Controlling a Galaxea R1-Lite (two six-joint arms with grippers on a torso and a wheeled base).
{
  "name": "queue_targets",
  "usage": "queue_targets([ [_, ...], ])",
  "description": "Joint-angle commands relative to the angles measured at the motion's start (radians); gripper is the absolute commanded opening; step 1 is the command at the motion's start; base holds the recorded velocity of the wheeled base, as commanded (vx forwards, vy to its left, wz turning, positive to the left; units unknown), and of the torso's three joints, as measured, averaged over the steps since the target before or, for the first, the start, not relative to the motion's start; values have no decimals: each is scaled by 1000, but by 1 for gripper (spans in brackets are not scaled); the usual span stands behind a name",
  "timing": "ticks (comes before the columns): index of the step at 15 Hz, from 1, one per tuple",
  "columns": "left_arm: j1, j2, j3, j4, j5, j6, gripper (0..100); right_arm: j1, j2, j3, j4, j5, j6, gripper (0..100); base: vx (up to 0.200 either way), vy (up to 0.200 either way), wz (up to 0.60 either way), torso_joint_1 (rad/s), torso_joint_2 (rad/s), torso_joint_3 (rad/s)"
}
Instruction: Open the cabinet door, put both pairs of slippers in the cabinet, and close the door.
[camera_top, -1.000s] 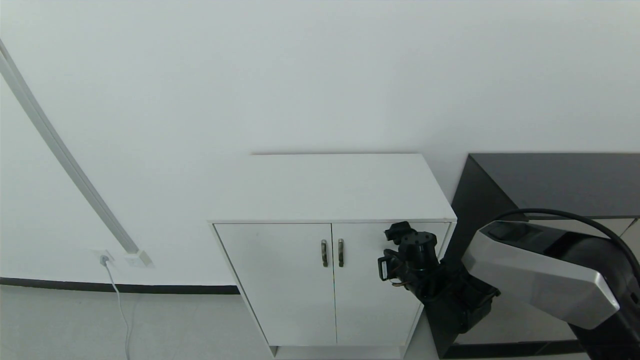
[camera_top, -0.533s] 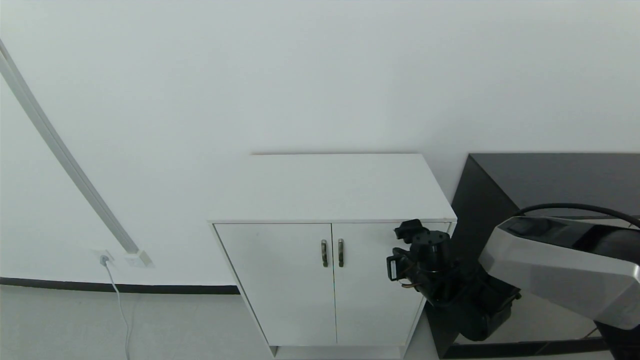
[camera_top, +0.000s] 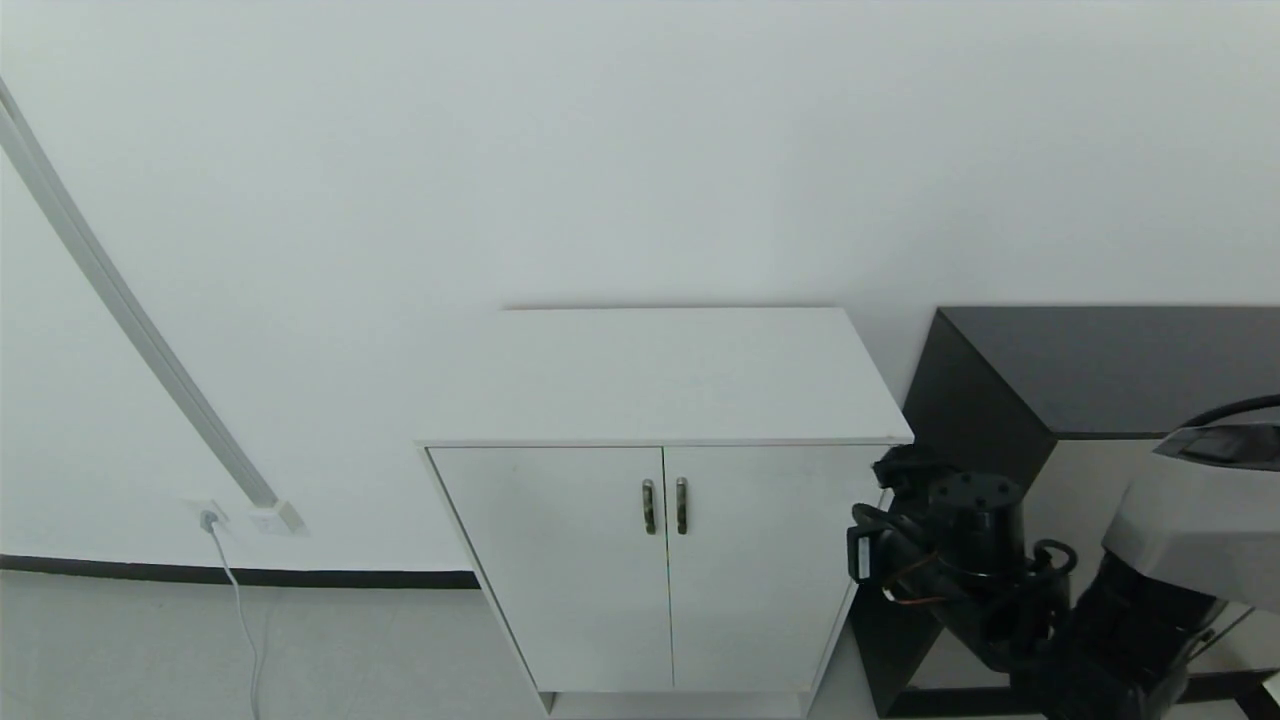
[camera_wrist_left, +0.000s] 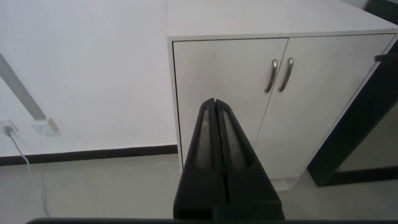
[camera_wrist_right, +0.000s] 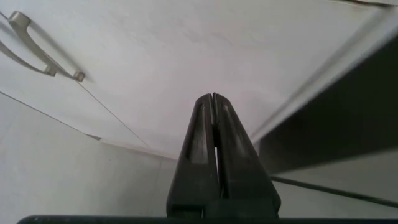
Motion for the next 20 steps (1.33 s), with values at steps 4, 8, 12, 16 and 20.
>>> queue_targets([
  [4,0,1,0,0,0,2,0,-135,-245,404,-258,4,-42,0,0,0,0,0,0,0],
  [8,0,1,0,0,-1,0,0,-199,-340,533,-304,-3,-53,0,0,0,0,0,0,0],
  [12,0,1,0,0,-1,0,0,-253,-581,533,-80,35,-76,0,0,0,0,0,0,0],
  [16,0,1,0,0,-1,0,0,-251,-898,533,277,80,-77,0,0,0,0,0,0,0],
  [20,0,1,0,0,-1,0,0,-251,-1171,531,610,129,-79,0,0,0,0,0,0,0],
])
